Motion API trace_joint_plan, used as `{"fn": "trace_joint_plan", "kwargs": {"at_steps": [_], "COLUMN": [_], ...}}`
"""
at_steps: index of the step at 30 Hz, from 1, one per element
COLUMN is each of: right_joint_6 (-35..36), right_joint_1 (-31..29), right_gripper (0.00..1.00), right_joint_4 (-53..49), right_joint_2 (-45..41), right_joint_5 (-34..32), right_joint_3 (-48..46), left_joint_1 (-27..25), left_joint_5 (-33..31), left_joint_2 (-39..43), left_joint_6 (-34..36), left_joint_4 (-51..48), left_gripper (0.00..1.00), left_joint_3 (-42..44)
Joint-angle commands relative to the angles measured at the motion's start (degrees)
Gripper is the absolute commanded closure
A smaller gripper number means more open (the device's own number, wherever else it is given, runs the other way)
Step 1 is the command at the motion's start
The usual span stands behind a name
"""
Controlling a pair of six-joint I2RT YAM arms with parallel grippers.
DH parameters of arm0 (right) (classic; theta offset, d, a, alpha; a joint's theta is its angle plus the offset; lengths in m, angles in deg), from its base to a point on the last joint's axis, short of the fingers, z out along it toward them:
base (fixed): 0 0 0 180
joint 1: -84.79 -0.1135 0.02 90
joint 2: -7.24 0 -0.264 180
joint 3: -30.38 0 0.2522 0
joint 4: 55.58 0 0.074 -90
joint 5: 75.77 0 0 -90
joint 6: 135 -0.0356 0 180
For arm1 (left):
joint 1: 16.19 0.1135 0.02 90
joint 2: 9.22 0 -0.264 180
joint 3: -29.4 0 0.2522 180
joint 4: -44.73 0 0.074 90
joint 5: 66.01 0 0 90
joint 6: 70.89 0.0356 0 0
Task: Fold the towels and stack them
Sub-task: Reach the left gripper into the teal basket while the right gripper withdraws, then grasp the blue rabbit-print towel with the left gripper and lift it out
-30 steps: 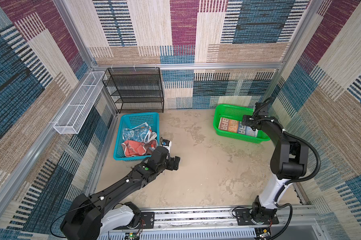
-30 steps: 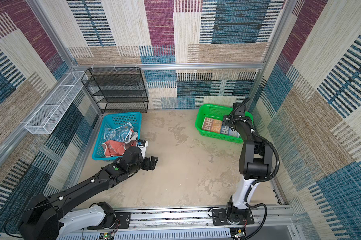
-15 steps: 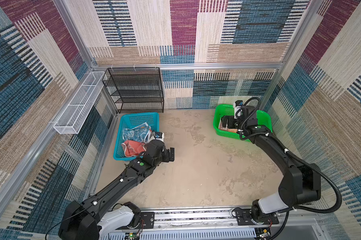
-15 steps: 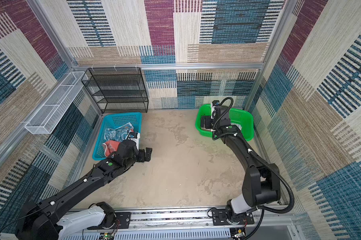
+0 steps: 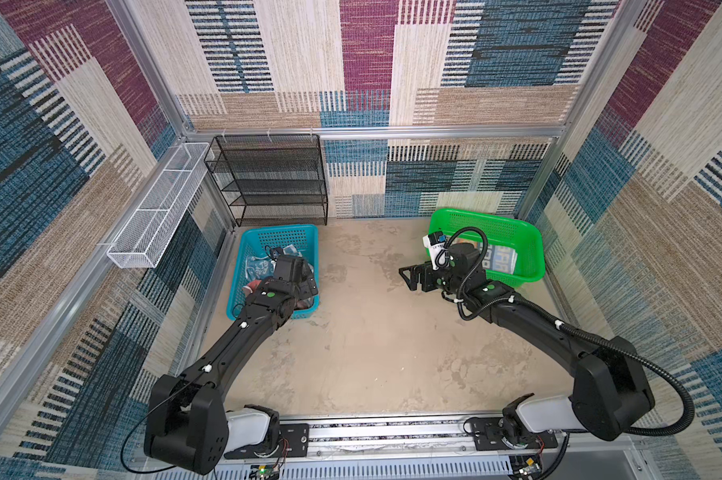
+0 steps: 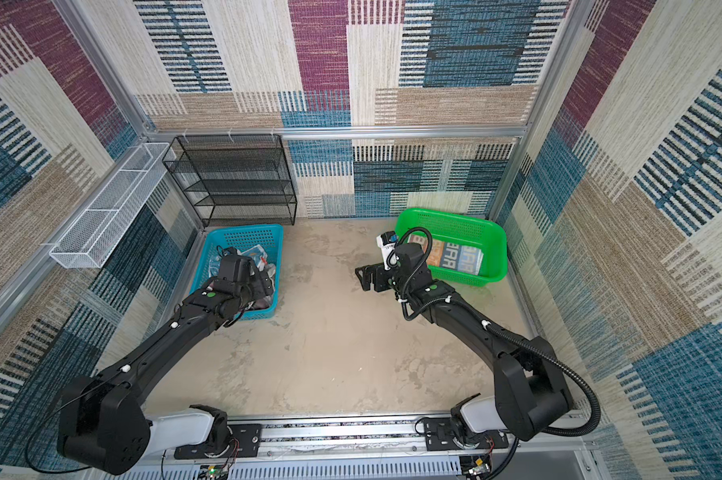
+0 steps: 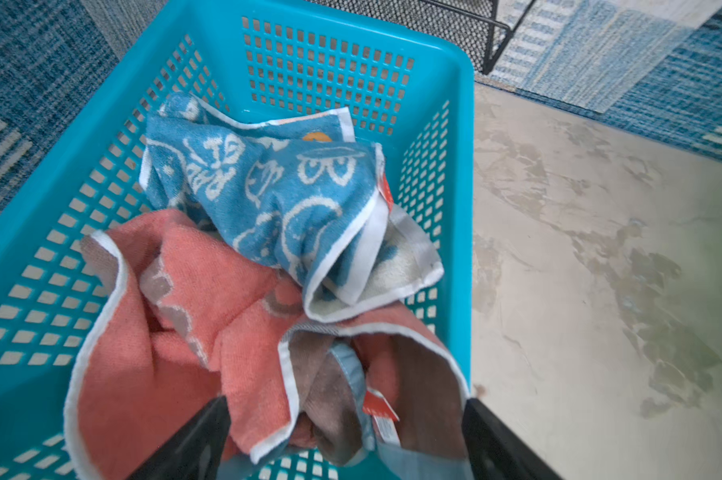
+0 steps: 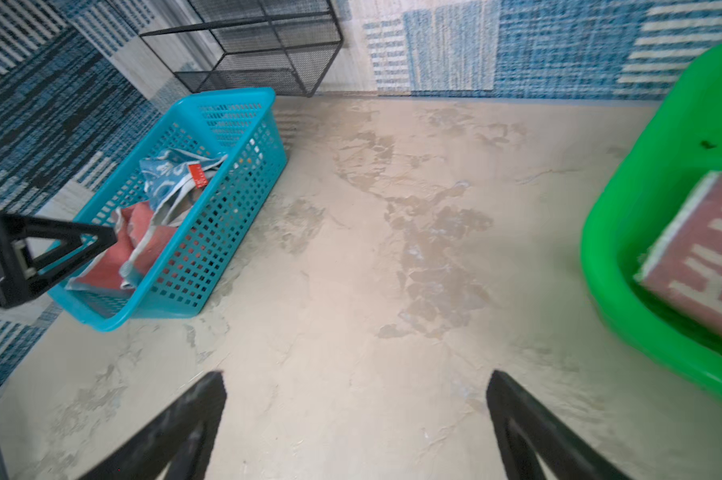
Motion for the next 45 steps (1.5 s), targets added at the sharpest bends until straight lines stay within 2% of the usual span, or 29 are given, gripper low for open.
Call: {"fn": "trace_joint_plan", "kwargs": {"at_steps": [1,6,14,23,26,29,33,35,39,40,42,45], "right_joint_6": [-1.55,-1.58,-5.26,-7.39,-5.62,-3.18,-0.68,-1.01,-7.43,-8.05,-5.82,-0.58], "right_joint_1": [-1.12,-1.75,-3.06,-4.12,-4.39,-4.39,-4.41,-4.39,-4.34,-4.31,-4.31,-4.24], "right_gripper": [0.00,0.00,0.00,0.00,0.00,0.00,0.00,0.00,0.00,0.00,0.00,0.00], "right_joint_4": [3.86,2.44,4.81,9.21,10.43,9.86,9.39,8.19,7.08,7.25,8.96,11.85], "right_joint_2": [-0.51,-1.18,-4.04,-9.78,-11.71,-12.44,-11.92,-10.62,-7.91,-7.97,-8.83,-10.73], "right_joint_5": [1.02,0.19,-3.21,-7.99,-9.76,-11.56,-13.31,-17.00,-33.43,-35.63,-35.79,-30.59], "right_joint_3": [-1.35,-2.66,-6.70,-11.44,-12.70,-12.71,-11.93,-10.70,-10.05,-10.37,-11.71,-13.23], "left_joint_1": [2.02,5.22,6.66,7.57,7.71,7.75,7.76,7.63,7.43,7.24,6.69,4.97], "left_joint_5": [-0.37,2.11,2.15,0.60,-0.43,-1.05,0.12,2.77,10.92,12.68,15.97,18.41], "left_joint_2": [-3.56,-9.97,-17.73,-19.38,-18.29,-16.73,-13.44,-10.69,-4.41,-3.05,-1.24,0.82], "left_joint_6": [-0.23,0.03,0.59,2.87,2.69,2.48,3.48,4.52,5.98,5.87,5.79,6.48], "left_joint_4": [-1.41,-2.81,-1.24,-1.39,-1.53,-1.05,-0.03,0.86,2.60,2.21,0.44,-2.35], "left_gripper": [0.08,0.16,0.37,0.63,0.86,1.00,1.00,1.00,1.00,1.00,1.00,1.00], "left_joint_3": [-3.06,-6.34,-9.34,-11.59,-10.83,-9.48,-8.21,-7.74,-7.99,-8.66,-10.79,-14.34]}}
